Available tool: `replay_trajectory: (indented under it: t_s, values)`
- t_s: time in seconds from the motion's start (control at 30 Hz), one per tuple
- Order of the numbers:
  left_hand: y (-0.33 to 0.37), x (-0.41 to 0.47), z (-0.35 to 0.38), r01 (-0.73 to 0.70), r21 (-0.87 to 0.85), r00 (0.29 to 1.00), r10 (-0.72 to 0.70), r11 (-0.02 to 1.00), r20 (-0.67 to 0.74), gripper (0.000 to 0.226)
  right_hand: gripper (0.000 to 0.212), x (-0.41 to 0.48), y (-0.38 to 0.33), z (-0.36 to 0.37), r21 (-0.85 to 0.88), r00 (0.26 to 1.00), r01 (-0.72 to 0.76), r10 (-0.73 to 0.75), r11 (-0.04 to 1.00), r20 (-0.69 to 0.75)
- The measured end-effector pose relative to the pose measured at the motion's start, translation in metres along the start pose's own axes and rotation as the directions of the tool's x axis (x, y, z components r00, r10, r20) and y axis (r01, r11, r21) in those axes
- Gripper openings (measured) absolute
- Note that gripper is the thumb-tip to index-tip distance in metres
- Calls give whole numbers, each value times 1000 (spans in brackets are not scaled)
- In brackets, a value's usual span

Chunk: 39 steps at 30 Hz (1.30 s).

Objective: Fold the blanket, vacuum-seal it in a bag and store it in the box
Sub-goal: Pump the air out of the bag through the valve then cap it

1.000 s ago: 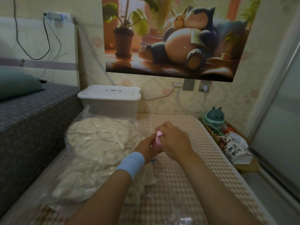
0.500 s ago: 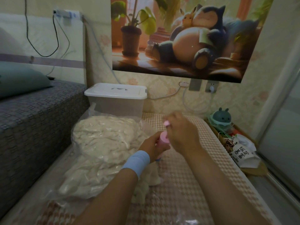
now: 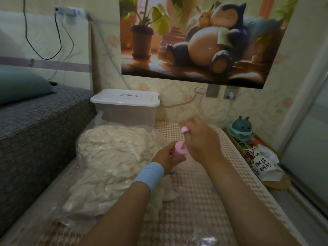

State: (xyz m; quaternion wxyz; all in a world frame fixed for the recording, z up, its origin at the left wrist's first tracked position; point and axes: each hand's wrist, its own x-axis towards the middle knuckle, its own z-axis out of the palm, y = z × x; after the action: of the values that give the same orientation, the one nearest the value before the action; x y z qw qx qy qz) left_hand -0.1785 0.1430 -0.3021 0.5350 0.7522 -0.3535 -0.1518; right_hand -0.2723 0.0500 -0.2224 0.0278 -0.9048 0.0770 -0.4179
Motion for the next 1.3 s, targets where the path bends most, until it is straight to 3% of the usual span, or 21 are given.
replay_trajectory:
  t_s: [0.1,0.17,0.23,0.27,0.33,0.4,0.5,0.57,0.67,0.73,0.8,0.87,0.9,0.97,1.03,1.17,1.23,1.3]
  values:
    - [-5,5,-5,-47,44,999,46,998,12,50,31,25,-12,-38,37,919,120,-96,992,-384]
    - [-6,7,-3,-51,70,998,50,996,23,50,30,24,-13,-36,57,885,122,-83,991,-457]
    - [-3,6,-1,-41,68,999,40,997,25,44,32,6,-6,-10,78,949,35,-9,996,-316]
    - [-2,5,0,-35,66,999,34,997,21,40,32,-6,0,6,82,988,-32,44,996,-148]
    - [-1,3,1,-58,135,998,57,989,7,33,33,-25,9,30,51,974,-117,105,992,200]
    - [0,1,1,-64,156,998,66,986,-8,32,34,-24,9,28,53,966,-104,88,993,243]
    - [-2,3,-5,-24,25,1000,24,999,6,46,31,9,-5,-9,38,996,49,-45,998,-82]
    - [-4,5,-11,-52,73,997,47,996,60,54,28,26,-13,-32,69,943,140,-112,988,-313]
    - [-4,8,-14,-79,140,992,63,987,114,54,29,25,-14,-29,128,906,160,-95,979,-413]
    - [-2,8,-14,-69,162,990,48,984,131,51,32,10,-7,-8,141,956,102,-58,985,-287]
    - [1,6,-14,-73,212,991,48,974,122,43,40,-9,0,16,118,998,-14,7,993,58]
    - [6,3,-12,-90,298,993,62,950,102,38,42,-21,6,30,80,942,-97,65,992,330]
    - [9,1,-11,-96,305,994,74,947,83,36,40,-20,7,31,77,928,-107,72,991,366]
    - [13,2,-7,-103,227,994,95,968,48,34,41,-8,5,19,92,956,-75,46,993,289]
    - [12,5,-7,-115,164,993,120,980,-17,46,37,10,-4,-1,72,997,38,-43,997,68]
    - [-1,9,-13,-67,140,996,74,988,-47,59,29,30,-25,-31,57,926,178,-148,982,-347]
    - [-5,9,-14,-51,89,998,54,995,-30,60,31,27,-23,-23,65,910,174,-135,983,-392]
    - [-5,8,-12,-52,59,998,53,997,-21,54,34,11,-14,-2,93,977,81,-61,992,-206]
